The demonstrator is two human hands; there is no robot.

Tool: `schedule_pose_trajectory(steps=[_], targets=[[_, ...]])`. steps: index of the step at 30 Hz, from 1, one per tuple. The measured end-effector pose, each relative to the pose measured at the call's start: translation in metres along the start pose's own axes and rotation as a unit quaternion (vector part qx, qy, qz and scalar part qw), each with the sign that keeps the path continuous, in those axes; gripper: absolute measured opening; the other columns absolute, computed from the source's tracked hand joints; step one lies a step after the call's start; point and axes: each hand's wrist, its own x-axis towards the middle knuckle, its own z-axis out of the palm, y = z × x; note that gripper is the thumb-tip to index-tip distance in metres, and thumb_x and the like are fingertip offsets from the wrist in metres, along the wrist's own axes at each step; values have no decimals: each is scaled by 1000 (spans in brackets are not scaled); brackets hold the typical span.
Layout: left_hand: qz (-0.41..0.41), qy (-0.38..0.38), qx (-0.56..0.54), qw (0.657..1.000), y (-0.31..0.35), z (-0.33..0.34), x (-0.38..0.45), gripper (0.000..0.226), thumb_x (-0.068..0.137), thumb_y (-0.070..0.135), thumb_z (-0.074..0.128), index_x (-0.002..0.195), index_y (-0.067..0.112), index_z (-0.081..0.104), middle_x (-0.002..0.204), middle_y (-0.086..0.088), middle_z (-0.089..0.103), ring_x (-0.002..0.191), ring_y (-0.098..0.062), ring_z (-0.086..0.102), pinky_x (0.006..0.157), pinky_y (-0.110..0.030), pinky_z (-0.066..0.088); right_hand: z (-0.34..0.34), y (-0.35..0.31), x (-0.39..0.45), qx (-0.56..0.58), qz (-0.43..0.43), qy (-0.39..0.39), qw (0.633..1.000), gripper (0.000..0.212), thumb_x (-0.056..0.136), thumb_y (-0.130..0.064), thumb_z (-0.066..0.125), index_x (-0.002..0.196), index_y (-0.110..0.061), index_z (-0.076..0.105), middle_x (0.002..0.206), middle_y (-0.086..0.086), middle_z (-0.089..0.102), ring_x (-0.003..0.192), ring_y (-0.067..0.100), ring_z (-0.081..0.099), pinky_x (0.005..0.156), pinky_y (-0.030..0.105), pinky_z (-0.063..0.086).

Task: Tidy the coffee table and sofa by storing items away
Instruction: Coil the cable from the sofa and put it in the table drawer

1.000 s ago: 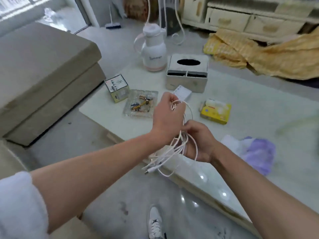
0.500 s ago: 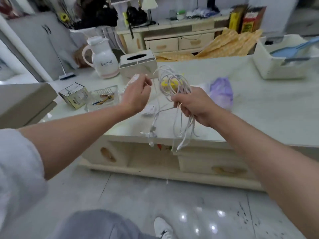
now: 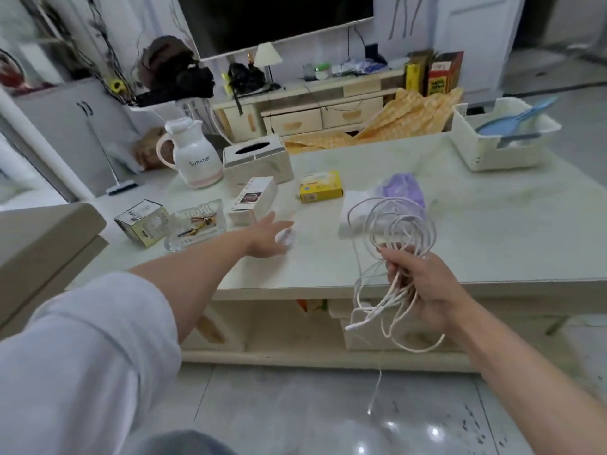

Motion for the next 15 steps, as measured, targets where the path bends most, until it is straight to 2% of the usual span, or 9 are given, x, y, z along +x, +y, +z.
schedule_pose_trajectory(steps=[3, 4, 7, 9, 11, 12, 13, 15], targets=[[20, 43, 11, 999, 6, 0, 19, 66, 94, 57, 49, 152, 32, 29, 152, -10, 40, 137, -33, 43, 110, -42, 34, -13, -3, 3, -36, -7, -28, 999, 4, 81, -11, 75, 83, -14, 75, 60, 0, 57, 54, 10, 53, 49, 20, 44], [22, 46, 22, 998, 13, 2, 21, 64, 93, 58, 48, 149, 32, 32, 144, -11, 47, 129, -35, 50, 103, -42, 39, -17, -5, 5, -65, -6, -47, 997, 8, 81, -10, 75, 89, -12, 75, 61, 0, 59, 55, 9, 56, 51, 21, 47], [32, 37, 38, 998, 42, 1, 6, 49, 94, 58, 39, 139, 38, 39, 127, -13, 51, 108, -36, 58, 92, -42, 43, -27, -5, 5, -77, 9, -81, 994, 21, 75, -12, 78, 96, -8, 74, 68, 3, 68, 65, 13, 66, 63, 27, 56], [71, 50, -38, 995, 74, 2, -18, 35, 92, 51, 37, 121, 37, 49, 112, -11, 54, 95, -32, 58, 85, -40, 46, -32, -2, 5, -63, 17, -76, 995, 23, 71, -16, 78, 92, -7, 73, 69, 5, 70, 67, 18, 68, 69, 32, 58], [138, 42, -140, 980, 114, 7, -50, 20, 89, 45, 41, 99, 33, 54, 100, -4, 58, 89, -24, 57, 71, -34, 43, -37, 2, 6, -59, 20, -70, 996, 11, 77, -10, 76, 87, -7, 71, 67, 6, 69, 63, 17, 68, 64, 30, 60], [157, 32, -190, 969, 130, 10, -62, 18, 88, 42, 43, 96, 31, 55, 97, 0, 60, 87, -18, 57, 66, -30, 40, -37, 2, 7, -63, 21, -68, 995, 6, 81, -7, 74, 85, -8, 69, 66, 6, 68, 60, 16, 67, 59, 27, 59], [160, 25, -244, 956, 143, 18, -74, 22, 88, 40, 45, 95, 24, 57, 94, 3, 61, 83, -15, 56, 63, -28, 39, -39, 5, 6, -73, 25, -64, 995, 6, 83, -5, 72, 82, -9, 68, 65, 5, 68, 59, 15, 66, 56, 25, 57], [132, 51, -320, 937, 153, 32, -89, 33, 82, 43, 51, 92, 13, 60, 86, 1, 61, 79, -22, 57, 62, -32, 44, -43, 9, 7, -92, 26, -62, 993, 13, 85, -4, 70, 76, -13, 67, 64, 2, 67, 60, 15, 63, 57, 23, 54]])
